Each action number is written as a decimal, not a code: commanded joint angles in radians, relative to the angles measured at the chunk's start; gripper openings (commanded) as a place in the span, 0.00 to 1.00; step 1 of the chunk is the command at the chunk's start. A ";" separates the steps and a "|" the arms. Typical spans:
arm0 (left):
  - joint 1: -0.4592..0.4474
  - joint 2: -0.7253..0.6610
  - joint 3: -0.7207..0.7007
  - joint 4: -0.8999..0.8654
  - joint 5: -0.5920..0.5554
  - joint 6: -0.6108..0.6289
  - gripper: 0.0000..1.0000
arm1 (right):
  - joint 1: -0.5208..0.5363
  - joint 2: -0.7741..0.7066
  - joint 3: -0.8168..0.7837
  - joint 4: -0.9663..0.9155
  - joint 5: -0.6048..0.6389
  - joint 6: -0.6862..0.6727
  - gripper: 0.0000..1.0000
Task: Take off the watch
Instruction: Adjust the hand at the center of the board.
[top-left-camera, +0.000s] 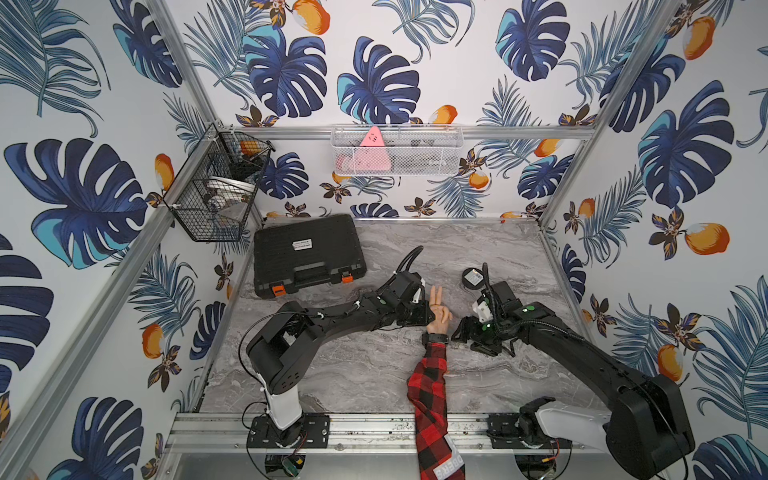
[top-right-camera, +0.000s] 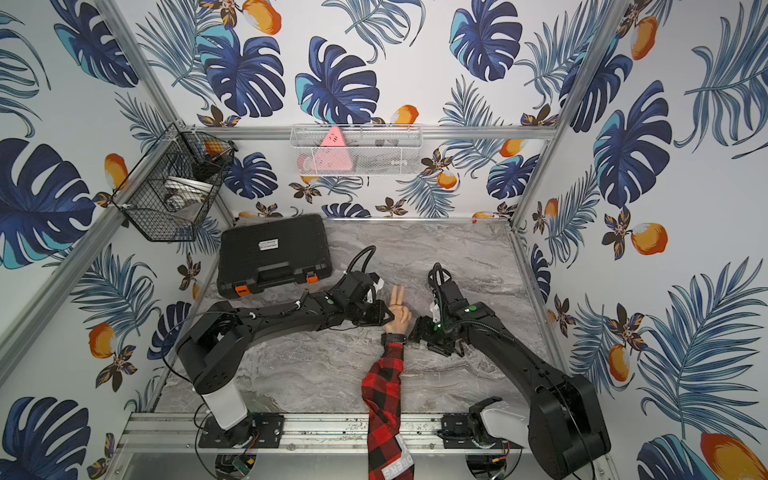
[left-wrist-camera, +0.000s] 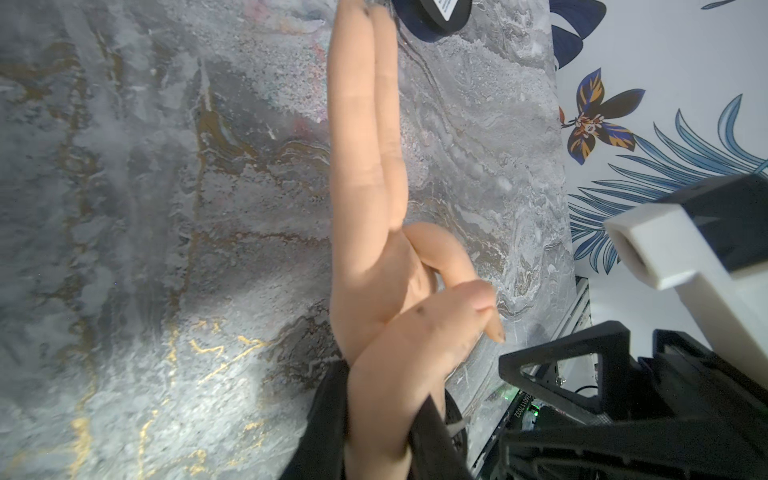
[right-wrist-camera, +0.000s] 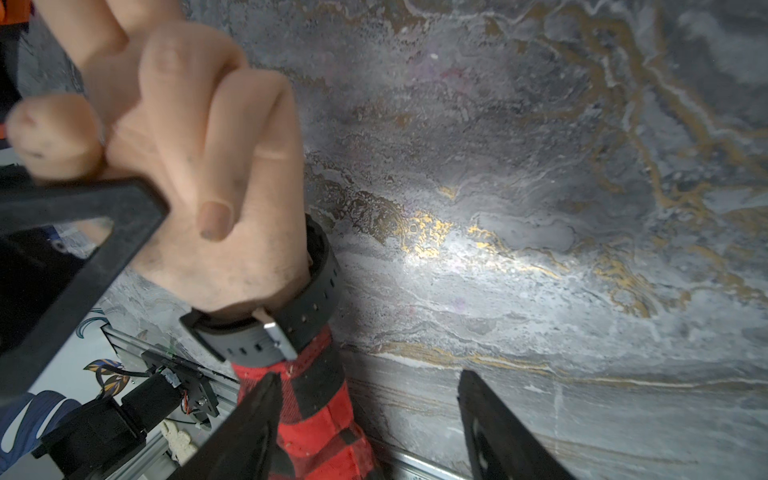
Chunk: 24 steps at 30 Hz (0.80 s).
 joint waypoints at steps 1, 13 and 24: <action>0.016 0.017 -0.008 0.025 0.054 0.036 0.10 | 0.012 0.010 0.008 0.010 0.012 0.018 0.70; 0.064 0.012 -0.030 -0.023 0.034 0.144 0.34 | 0.089 0.034 0.046 0.049 0.022 0.029 0.70; 0.076 -0.137 -0.020 -0.159 -0.033 0.204 0.54 | 0.126 0.069 0.153 0.041 0.090 -0.178 0.71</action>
